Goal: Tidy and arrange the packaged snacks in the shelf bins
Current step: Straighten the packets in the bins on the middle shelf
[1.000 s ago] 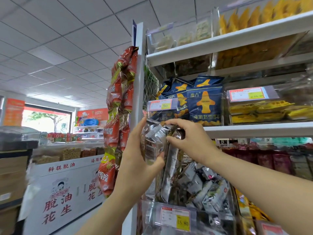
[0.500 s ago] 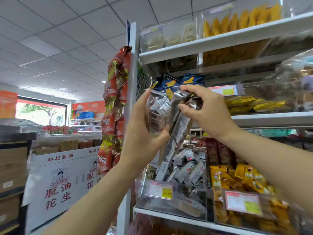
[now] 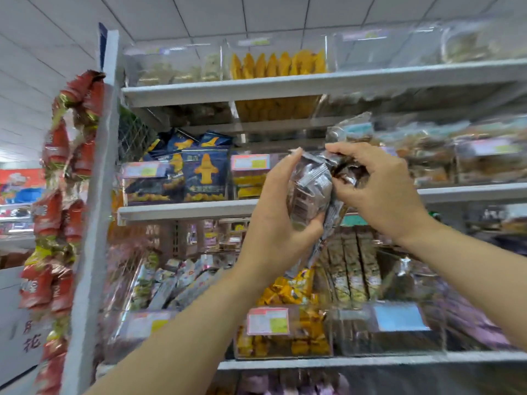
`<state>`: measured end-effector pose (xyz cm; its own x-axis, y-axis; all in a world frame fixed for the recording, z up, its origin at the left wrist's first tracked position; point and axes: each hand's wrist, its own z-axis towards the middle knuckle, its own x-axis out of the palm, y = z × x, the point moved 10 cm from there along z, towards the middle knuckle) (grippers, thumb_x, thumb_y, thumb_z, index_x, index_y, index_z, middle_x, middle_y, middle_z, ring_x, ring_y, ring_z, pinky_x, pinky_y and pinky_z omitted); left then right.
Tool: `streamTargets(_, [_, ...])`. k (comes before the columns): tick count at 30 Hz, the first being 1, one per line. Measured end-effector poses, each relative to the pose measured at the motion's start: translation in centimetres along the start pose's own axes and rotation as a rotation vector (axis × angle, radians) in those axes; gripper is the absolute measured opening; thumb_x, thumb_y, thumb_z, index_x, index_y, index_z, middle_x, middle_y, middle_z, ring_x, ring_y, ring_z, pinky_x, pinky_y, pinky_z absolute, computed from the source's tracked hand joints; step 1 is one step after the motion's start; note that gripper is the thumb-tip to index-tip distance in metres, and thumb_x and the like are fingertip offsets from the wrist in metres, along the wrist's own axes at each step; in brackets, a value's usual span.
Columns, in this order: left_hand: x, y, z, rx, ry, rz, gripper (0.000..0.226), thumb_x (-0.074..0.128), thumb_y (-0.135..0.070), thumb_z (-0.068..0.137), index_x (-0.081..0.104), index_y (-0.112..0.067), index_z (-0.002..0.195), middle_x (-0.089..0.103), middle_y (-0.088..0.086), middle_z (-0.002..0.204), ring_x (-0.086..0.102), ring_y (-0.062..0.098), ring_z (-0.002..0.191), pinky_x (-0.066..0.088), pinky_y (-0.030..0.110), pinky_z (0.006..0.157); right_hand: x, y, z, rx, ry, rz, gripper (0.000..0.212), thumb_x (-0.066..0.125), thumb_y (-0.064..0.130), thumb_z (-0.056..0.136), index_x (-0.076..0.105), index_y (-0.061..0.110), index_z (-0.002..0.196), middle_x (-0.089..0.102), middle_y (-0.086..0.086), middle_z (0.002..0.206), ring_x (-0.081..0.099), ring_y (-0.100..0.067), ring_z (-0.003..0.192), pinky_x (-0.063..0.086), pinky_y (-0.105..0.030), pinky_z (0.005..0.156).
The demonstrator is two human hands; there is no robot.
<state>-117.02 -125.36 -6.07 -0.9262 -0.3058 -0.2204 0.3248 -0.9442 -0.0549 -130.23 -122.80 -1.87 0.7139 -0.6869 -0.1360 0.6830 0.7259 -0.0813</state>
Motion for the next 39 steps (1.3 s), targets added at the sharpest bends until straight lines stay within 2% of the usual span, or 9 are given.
streamTargets(2, [2.9,-0.8,0.5,0.016,0.002,-0.059,0.084,0.072,-0.008,0.080,0.021,-0.030,0.143,0.036,0.001,0.146,0.035,0.008,0.136,0.037,0.031,0.110,-2.2,-1.4,-0.5,0.004,-0.007,-0.061,0.044,0.068,0.016,0.076,0.063,0.010,0.119,0.060,0.007,0.109,0.051,0.003,0.102,0.034,0.000,0.090])
streamTargets(7, [8.5,-1.9,1.6,0.039,-0.004,-0.149,0.086,0.074,-0.010,0.080,0.019,-0.039,0.139,0.035,-0.011,0.142,0.032,-0.001,0.134,0.031,0.016,0.108,-6.2,-4.6,-1.6,-0.001,-0.030,-0.137,0.046,0.063,0.029,0.074,0.065,0.011,0.116,0.060,0.009,0.109,0.052,0.003,0.103,0.036,-0.005,0.093])
streamTargets(15, [15.7,4.0,-1.8,-0.122,0.147,-0.060,0.089,0.072,-0.019,0.080,0.010,-0.057,0.133,0.028,-0.020,0.143,0.023,-0.022,0.127,0.021,-0.003,0.096,-3.3,-12.4,-6.7,0.166,0.076,-0.146,0.043,0.074,0.007,0.072,0.065,0.011,0.114,0.065,0.000,0.109,0.058,-0.009,0.102,0.039,-0.011,0.093])
streamTargets(17, [17.2,5.9,-2.5,-0.206,0.281,0.022,0.089,0.069,-0.030,0.083,0.002,-0.060,0.133,0.022,-0.020,0.148,0.021,-0.016,0.130,0.021,0.005,0.103,-1.5,-14.8,-8.1,0.277,0.179,-0.191,0.044,0.074,0.013,0.075,0.063,0.017,0.118,0.065,0.002,0.112,0.060,-0.015,0.105,0.044,-0.023,0.094])
streamTargets(20, [19.2,9.4,-3.8,-0.317,0.519,0.325,0.081,0.060,-0.050,0.086,0.005,-0.046,0.146,0.018,-0.017,0.154,0.022,0.004,0.140,0.011,0.040,0.120,0.7,-18.0,-10.6,0.464,0.423,-0.369,0.046,0.066,0.032,0.085,0.054,0.029,0.130,0.054,0.007,0.130,0.050,-0.015,0.120,0.044,-0.035,0.099])
streamTargets(22, [19.9,11.4,-4.7,-0.385,0.647,0.518,0.073,0.048,-0.060,0.089,0.011,-0.038,0.149,0.018,-0.012,0.156,0.019,0.013,0.143,0.002,0.053,0.118,1.6,-18.9,-11.8,0.512,0.588,-0.497,0.048,0.056,0.045,0.090,0.048,0.032,0.136,0.040,0.006,0.144,0.036,-0.017,0.132,0.036,-0.037,0.107])
streamTargets(24, [20.2,12.9,-5.4,-0.450,0.722,0.624,0.071,0.036,-0.067,0.090,0.020,-0.032,0.149,0.016,-0.007,0.158,0.015,0.018,0.145,0.001,0.060,0.115,1.8,-18.7,-12.2,0.521,0.633,-0.529,0.050,0.050,0.051,0.092,0.045,0.034,0.138,0.033,0.006,0.150,0.029,-0.018,0.137,0.028,-0.038,0.110])
streamTargets(30, [19.4,13.2,-5.6,-0.483,0.650,0.610,0.075,0.037,-0.063,0.092,0.006,-0.030,0.151,0.021,-0.003,0.156,0.022,0.024,0.143,0.005,0.061,0.115,2.1,-15.3,-10.7,0.399,0.618,-0.521,0.052,0.056,0.053,0.086,0.048,0.034,0.134,0.045,0.010,0.140,0.038,-0.014,0.129,0.028,-0.037,0.110])
streamTargets(39, [15.5,10.1,-7.1,-0.427,0.712,0.506,0.071,0.052,-0.064,0.084,0.029,-0.034,0.144,0.035,-0.007,0.149,0.035,0.019,0.137,0.007,0.059,0.115,3.4,-9.4,-10.3,0.326,0.609,-0.461,0.042,0.059,0.044,0.087,0.056,0.031,0.127,0.056,0.008,0.129,0.046,-0.014,0.122,0.036,-0.038,0.104])
